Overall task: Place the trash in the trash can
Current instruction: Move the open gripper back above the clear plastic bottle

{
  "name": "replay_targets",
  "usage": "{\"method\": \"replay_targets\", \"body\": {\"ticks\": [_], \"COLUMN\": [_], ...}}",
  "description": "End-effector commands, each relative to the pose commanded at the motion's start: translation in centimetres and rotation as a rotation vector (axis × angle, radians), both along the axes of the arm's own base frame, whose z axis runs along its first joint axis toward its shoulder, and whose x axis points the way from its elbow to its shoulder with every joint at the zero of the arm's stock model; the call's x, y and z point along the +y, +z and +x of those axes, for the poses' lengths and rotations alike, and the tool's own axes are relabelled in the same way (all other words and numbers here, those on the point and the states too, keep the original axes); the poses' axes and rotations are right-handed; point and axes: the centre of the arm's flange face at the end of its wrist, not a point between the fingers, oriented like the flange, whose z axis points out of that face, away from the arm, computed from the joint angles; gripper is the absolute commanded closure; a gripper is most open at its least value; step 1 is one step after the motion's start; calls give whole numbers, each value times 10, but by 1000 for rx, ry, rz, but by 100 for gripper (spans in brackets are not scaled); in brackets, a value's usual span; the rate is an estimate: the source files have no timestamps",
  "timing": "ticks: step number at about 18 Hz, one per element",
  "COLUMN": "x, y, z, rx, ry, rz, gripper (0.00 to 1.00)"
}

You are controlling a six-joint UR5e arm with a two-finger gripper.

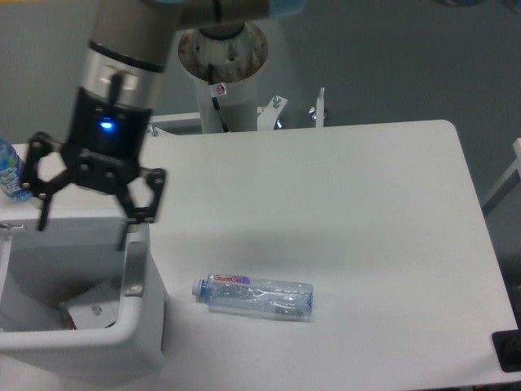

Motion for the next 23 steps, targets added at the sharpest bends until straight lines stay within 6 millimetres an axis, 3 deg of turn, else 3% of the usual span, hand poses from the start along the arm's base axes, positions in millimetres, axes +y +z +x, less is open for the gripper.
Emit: {"method": "replay_targets", "body": {"ticks": [4,7,14,19,23], "x": [-12,-29,-56,-60,-54], "y": [-22,-58,-143,-197,-225], "z": [-41,-62,-66,-64,-50], "rx": [23,95,389,491,545], "ry": [85,49,-472,-731,-916], "rz": [-59,-153,-332,-444,-482], "gripper": [0,0,0,0,0]}}
